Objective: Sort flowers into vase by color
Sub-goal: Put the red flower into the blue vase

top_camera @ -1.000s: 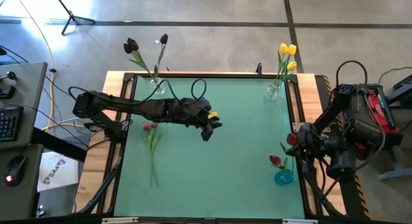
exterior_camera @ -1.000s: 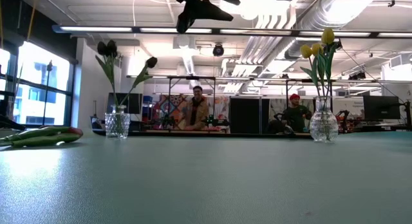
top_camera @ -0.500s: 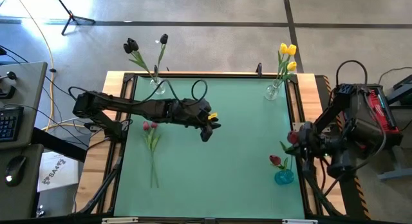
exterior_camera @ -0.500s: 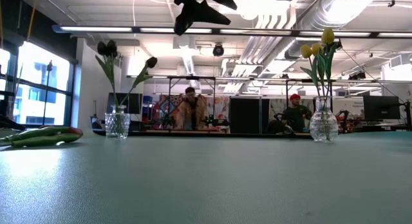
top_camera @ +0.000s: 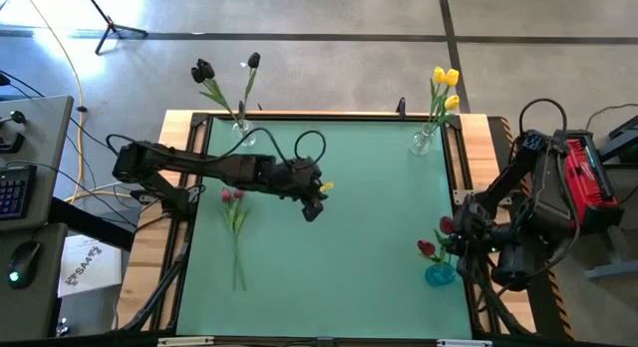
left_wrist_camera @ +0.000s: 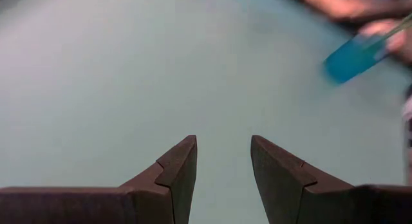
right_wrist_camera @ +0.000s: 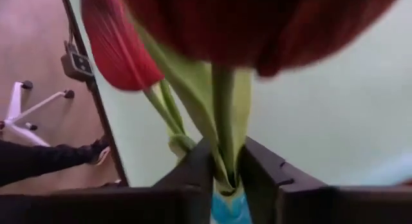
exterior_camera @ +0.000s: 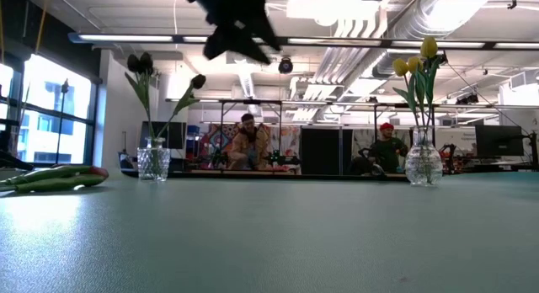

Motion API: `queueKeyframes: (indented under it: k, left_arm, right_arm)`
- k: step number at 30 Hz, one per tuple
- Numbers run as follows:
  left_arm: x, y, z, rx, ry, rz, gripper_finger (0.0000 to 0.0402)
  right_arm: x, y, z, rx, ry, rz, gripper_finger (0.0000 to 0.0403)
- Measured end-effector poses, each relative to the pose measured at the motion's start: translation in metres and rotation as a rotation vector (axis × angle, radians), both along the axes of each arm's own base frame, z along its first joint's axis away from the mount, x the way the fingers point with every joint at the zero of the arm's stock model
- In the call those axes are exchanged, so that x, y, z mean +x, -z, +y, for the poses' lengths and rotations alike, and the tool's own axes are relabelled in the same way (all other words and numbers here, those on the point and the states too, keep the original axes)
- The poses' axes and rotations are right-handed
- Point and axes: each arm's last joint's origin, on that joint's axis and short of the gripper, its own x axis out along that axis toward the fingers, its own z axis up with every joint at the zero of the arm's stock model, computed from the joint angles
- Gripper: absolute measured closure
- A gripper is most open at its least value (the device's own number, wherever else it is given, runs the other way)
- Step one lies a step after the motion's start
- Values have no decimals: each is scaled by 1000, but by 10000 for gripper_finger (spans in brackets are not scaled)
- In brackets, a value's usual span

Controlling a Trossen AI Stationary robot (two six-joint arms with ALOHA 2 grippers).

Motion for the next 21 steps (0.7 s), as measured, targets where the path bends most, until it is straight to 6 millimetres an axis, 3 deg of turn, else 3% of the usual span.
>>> queueKeyframes:
  k: [4, 10, 16, 21]
  left_arm:
    - [-13, 12, 1, 1, -43, 178, 266]
    - [-35, 14, -6, 35, -66, 356, 266]
    - [-62, 5, -15, 79, -80, 337, 266]
    - [-98, 21, -24, -19, -143, 235, 266]
  right_arm:
    - [-1, -8, 0, 81, 37, 25, 292]
    - [-5, -40, -8, 198, 79, -23, 228]
    - [-8, -53, -14, 219, 94, -39, 218]
    - [-7, -80, -19, 243, 61, -237, 217]
